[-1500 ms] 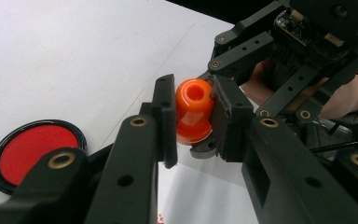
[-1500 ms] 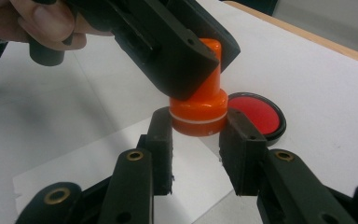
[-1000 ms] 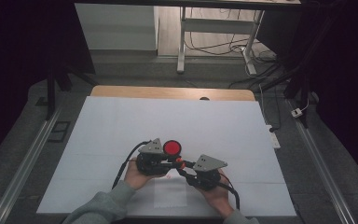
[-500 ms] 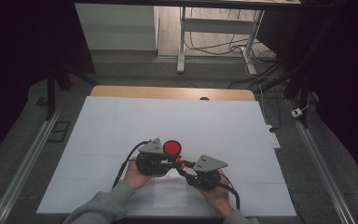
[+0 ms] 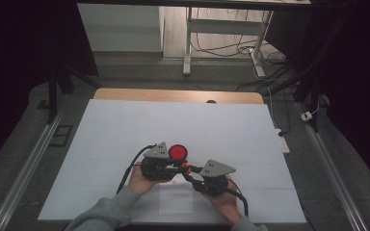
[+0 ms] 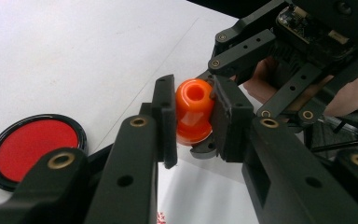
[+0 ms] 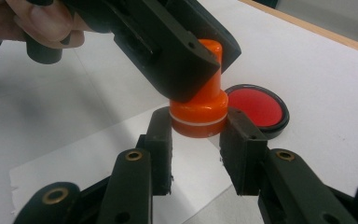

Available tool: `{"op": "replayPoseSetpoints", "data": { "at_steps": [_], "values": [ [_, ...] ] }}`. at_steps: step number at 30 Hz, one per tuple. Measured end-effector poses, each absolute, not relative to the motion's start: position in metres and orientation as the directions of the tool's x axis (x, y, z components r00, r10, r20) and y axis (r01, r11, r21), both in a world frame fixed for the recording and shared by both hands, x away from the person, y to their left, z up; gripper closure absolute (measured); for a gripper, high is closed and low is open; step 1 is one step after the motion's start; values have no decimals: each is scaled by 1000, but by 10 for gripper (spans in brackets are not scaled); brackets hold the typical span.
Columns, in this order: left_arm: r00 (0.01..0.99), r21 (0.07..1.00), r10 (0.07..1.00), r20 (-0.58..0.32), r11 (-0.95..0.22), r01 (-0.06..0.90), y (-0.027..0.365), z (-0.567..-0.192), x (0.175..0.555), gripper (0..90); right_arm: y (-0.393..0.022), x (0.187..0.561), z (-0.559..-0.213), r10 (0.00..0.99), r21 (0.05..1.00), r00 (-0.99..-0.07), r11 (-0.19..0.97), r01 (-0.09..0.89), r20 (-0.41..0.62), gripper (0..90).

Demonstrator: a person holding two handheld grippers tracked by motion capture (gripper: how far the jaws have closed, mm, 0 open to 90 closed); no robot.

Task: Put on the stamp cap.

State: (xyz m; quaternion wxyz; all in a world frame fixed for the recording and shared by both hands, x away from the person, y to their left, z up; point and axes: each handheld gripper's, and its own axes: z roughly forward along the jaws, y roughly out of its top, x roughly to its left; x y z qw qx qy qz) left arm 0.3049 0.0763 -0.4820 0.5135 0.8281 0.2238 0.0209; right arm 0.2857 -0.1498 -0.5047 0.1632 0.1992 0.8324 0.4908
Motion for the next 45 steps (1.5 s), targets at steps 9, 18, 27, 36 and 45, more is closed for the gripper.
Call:
{"op": "replayPoseSetpoints", "data": {
  "at_steps": [9, 18, 27, 36, 45],
  "values": [
    [900, 864, 390, -194, -366, 345, 76, -482, 305, 720, -150, 286, -504, 495, 884, -865, 436, 169, -79, 631],
    [897, 869, 397, -195, -355, 346, 79, -480, 305, 720, -151, 287, -506, 496, 885, -866, 430, 177, -67, 556],
    [893, 869, 403, -199, -348, 351, 82, -478, 305, 720, -163, 290, -508, 520, 876, -853, 434, 211, -52, 519],
    [887, 868, 417, -198, -346, 356, 89, -475, 306, 721, -189, 290, -508, 565, 874, -824, 424, 237, -51, 462],
    [871, 867, 452, -193, -337, 367, 100, -469, 308, 720, -235, 289, -506, 632, 875, -773, 403, 268, -54, 424]
  ]
}}
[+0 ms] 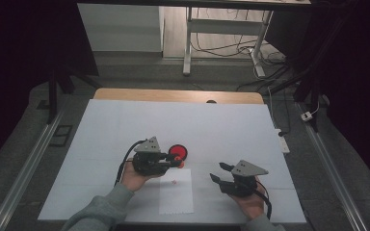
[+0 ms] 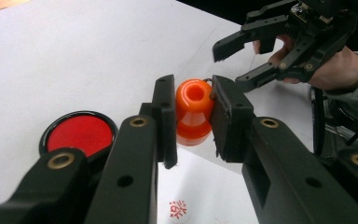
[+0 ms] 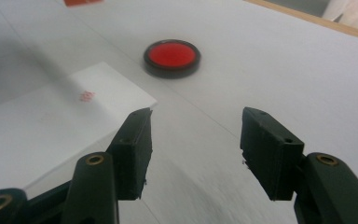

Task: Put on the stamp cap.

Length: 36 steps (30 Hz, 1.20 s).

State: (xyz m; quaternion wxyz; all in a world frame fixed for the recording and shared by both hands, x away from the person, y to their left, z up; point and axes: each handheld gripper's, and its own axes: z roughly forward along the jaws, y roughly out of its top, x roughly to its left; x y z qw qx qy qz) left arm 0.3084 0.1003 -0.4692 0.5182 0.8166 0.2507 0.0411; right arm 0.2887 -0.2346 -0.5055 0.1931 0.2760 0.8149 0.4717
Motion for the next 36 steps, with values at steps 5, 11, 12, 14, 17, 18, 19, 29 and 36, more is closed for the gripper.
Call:
{"op": "replayPoseSetpoints", "data": {
  "at_steps": [5, 11, 12, 14, 17, 18, 19, 29, 36],
  "values": [
    [865, 867, 463, -193, -333, 371, 105, -468, 308, 720, -250, 286, -506, 651, 876, -757, 397, 273, -59, 413],
    [857, 871, 479, -190, -321, 373, 113, -464, 309, 720, -271, 282, -503, 680, 880, -730, 388, 275, -71, 411],
    [854, 872, 485, -190, -317, 374, 114, -464, 310, 720, -274, 282, -503, 685, 882, -725, 382, 275, -70, 410],
    [849, 874, 495, -187, -312, 374, 118, -462, 311, 720, -279, 283, -503, 695, 883, -716, 375, 282, -67, 408],
    [840, 877, 508, -189, -298, 377, 124, -459, 312, 720, -283, 284, -504, 701, 882, -710, 373, 289, -64, 407],
    [837, 877, 513, -190, -294, 379, 126, -459, 312, 720, -284, 284, -504, 701, 881, -711, 374, 289, -65, 407],
    [834, 877, 519, -190, -292, 382, 129, -458, 313, 720, -284, 284, -504, 701, 881, -711, 375, 290, -64, 407],
    [807, 885, 561, -187, -260, 386, 146, -453, 316, 720, -283, 286, -505, 699, 878, -712, 375, 296, -59, 404],
    [793, 882, 581, -182, -260, 394, 152, -453, 319, 720, -284, 287, -505, 700, 884, -712, 363, 295, -51, 406]
  ]
}}
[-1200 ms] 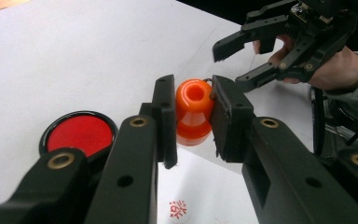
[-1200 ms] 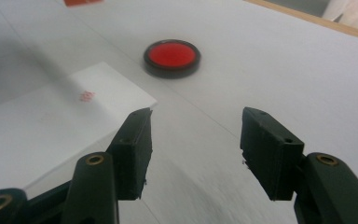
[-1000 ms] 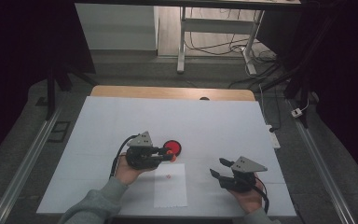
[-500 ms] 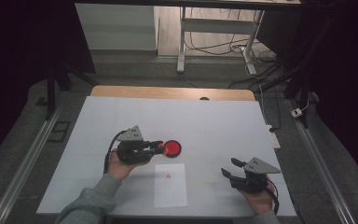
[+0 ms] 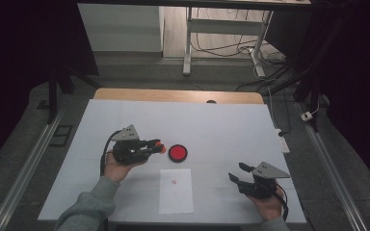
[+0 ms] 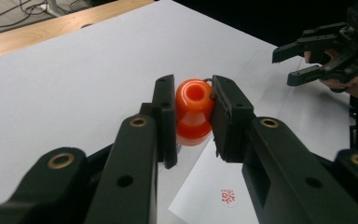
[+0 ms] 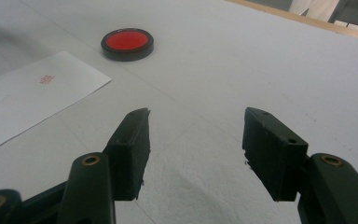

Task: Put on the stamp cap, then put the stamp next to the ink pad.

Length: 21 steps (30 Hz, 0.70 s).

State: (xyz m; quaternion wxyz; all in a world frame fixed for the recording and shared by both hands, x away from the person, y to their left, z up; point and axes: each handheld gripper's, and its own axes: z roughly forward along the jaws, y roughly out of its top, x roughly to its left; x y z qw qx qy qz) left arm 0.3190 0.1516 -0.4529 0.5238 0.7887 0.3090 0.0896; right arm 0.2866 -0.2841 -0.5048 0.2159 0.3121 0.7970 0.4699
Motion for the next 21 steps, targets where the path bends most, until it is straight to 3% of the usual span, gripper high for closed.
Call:
{"op": "replayPoseSetpoints", "data": {
  "at_steps": [21],
  "values": [
    [752, 861, 633, -184, -266, 434, 163, -464, 332, 720, -285, 287, -505, 701, 878, -711, 372, 301, -53, 406]
  ]
}}
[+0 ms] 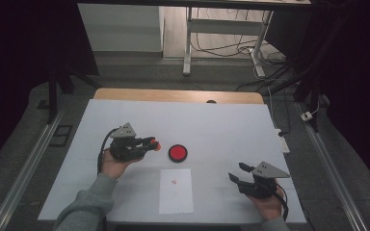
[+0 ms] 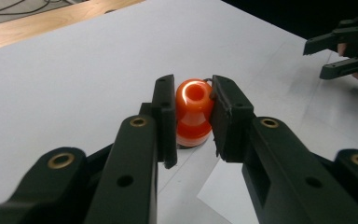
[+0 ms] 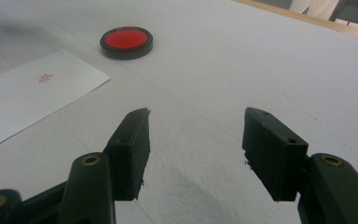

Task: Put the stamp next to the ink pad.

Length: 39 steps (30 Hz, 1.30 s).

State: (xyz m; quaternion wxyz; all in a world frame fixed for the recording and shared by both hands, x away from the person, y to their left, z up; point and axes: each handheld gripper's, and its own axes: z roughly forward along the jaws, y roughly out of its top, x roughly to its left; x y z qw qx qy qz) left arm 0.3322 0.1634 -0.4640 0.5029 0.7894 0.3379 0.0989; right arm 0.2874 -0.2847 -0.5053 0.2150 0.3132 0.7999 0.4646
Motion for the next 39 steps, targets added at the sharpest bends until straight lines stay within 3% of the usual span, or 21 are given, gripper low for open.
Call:
{"op": "replayPoseSetpoints", "data": {
  "at_steps": [39],
  "values": [
    [704, 775, 702, -106, -386, 501, 134, -522, 384, 719, -285, 289, -508, 699, 876, -713, 374, 305, -51, 406]
  ]
}}
